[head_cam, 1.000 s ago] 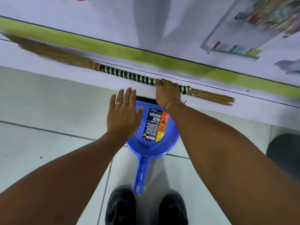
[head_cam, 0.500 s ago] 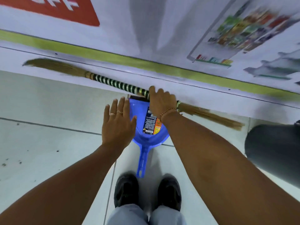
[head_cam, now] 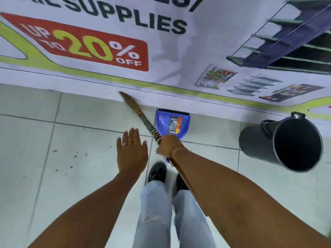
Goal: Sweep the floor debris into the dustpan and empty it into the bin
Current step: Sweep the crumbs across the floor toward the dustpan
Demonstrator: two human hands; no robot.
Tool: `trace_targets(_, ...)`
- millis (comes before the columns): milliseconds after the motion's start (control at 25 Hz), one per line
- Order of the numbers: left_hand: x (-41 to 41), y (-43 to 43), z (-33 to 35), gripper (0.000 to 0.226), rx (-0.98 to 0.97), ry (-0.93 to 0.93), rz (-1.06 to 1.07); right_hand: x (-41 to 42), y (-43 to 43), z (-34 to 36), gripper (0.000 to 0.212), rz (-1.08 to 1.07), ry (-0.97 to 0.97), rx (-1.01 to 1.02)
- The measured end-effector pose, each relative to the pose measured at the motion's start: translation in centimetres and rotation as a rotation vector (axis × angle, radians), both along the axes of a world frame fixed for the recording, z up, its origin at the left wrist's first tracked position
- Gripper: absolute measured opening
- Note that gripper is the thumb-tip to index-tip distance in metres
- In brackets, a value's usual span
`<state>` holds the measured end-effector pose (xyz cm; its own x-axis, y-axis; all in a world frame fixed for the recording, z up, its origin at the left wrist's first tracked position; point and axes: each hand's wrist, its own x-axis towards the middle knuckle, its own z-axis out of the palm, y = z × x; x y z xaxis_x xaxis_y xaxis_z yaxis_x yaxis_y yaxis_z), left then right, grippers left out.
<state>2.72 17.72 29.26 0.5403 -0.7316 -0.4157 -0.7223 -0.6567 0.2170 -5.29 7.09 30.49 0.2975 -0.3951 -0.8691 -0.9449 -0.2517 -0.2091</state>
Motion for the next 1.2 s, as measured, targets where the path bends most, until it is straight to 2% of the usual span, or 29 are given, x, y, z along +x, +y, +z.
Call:
trace_targets(80,0.0,3.5,1.8,0.052,0.042,0.047,-0.022,0.5,3.6,1.8,0.044,-0.127,0.003,-0.005)
trace_targets(160,-0.1,7.0,2.7,0.052,0.089,0.058,-0.054,1.0,6.6,2.6,0.045,-0.28,-0.025,0.082)
trace_targets(240,-0.4,10.1,3.2,0.052,0.098,0.062,-0.073,1.4,9.7,2.9,0.036,-0.523,-0.066,0.193)
trace_targets(280,-0.6,11.5,3.4,0.052,0.092,0.063,-0.074,1.3,11.6,2.8,0.032,-0.555,-0.073,0.17)
trace_targets(400,-1.1,15.8,3.9,0.053,0.088,0.071,-0.067,-0.4,17.5,1.5,0.038,-0.354,-0.017,-0.074)
trace_targets(440,-1.2,17.3,3.9,0.053,0.087,0.065,-0.07,-1.3,19.6,0.9,0.039,-0.314,0.004,-0.1)
trace_targets(640,-1.9,26.6,3.2,0.053,0.152,0.071,-0.078,-3.8,28.9,-2.0,0.038,-0.144,0.077,-0.02)
trace_targets(920,0.4,36.0,1.5,0.051,0.223,0.04,-0.034,0.8,35.9,-3.2,0.038,-0.117,-0.012,-0.01)
trace_targets(1200,5.0,38.2,4.1,0.053,0.071,0.028,-0.039,2.7,41.8,0.1,0.042,-0.171,-0.087,-0.119)
